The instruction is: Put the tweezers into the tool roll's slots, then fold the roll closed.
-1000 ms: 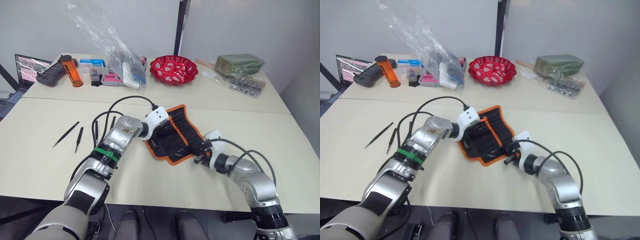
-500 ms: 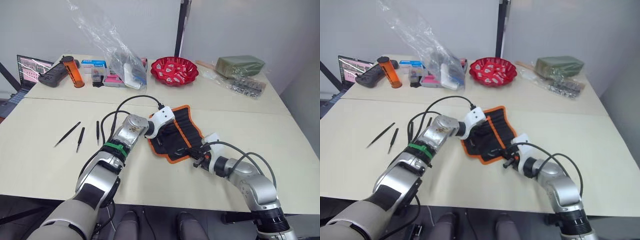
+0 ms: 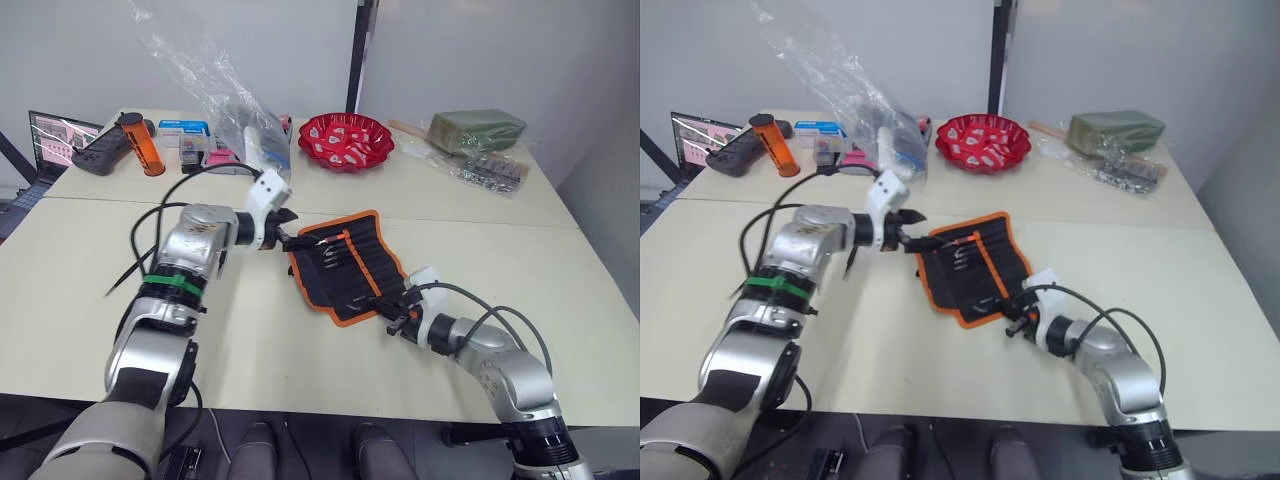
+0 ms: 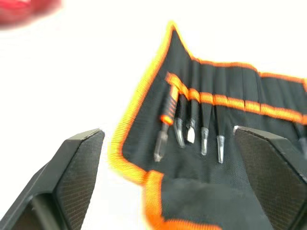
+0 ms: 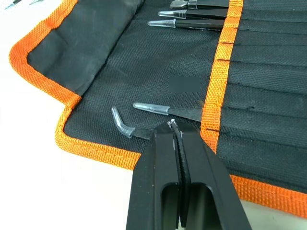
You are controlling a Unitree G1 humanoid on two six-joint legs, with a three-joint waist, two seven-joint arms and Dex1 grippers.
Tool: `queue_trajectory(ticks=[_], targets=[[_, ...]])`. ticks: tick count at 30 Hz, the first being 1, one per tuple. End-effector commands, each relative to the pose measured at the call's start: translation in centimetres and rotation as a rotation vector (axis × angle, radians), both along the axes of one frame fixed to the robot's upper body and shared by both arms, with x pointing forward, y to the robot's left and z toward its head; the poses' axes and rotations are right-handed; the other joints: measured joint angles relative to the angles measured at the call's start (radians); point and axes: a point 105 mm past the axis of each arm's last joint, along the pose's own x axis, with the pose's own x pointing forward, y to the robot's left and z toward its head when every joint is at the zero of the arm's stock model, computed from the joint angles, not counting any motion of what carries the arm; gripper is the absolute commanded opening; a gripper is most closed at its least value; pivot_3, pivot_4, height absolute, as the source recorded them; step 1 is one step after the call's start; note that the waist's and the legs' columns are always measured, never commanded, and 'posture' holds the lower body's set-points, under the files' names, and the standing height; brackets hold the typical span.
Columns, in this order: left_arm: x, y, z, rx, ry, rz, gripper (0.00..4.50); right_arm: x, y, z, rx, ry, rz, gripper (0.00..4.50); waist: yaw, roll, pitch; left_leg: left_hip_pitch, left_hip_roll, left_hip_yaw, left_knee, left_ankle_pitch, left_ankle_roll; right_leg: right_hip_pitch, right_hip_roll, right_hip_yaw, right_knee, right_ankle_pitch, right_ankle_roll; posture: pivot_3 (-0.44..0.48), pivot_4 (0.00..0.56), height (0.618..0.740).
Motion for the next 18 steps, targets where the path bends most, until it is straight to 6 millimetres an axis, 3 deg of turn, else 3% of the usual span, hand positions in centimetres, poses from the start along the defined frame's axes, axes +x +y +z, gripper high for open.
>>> queue_trajectory(ticks=[1,4,8,13,18], targets=[[-0.9,1.4,1.3,-0.016,-0.045,0.000,4.46,0.6,-0.5,2.6,0.090,-0.060,-0.015,0.00,0.000,0.001,0.001,0.000,0.000,0.000,0.000,0.000,0.000,0.000,0.000,0.000,0.000,0.000,0.000,0.000,0.150,0.729],[-1.5,2.9,1.5,-0.015,-0.058,0.035,4.46,1.0,-0.9,3.7,0.117,-0.087,-0.025,0.00,-0.001,0.001,0.002,-0.001,0.000,0.000,0.000,0.000,0.000,-0.001,0.000,0.000,0.000,0.000,0.000,0.000,0.150,0.729],[-2.5,4.5,1.4,-0.031,-0.047,0.075,4.46,1.8,-1.5,3.3,0.077,-0.100,-0.056,0.00,0.003,0.001,0.002,-0.001,0.000,0.000,0.000,0.000,0.000,-0.002,0.000,0.000,0.000,0.000,0.000,0.000,0.150,0.729],[-3.4,7.7,1.1,-0.032,-0.064,0.183,4.46,1.9,-1.6,0.9,-0.006,-0.055,-0.056,0.00,0.002,0.001,0.002,-0.001,0.000,0.000,-0.001,0.000,0.000,-0.002,0.000,0.000,0.000,0.000,0.000,0.000,0.150,0.729],[-4.7,13.1,2.3,-0.058,-0.185,0.380,4.46,1.3,-1.9,-1.7,-0.034,-0.007,-0.040,0.00,-0.002,0.001,0.002,-0.001,0.001,0.000,-0.001,0.000,0.000,-0.002,0.000,0.000,0.000,0.000,-0.001,0.000,0.150,0.729]])
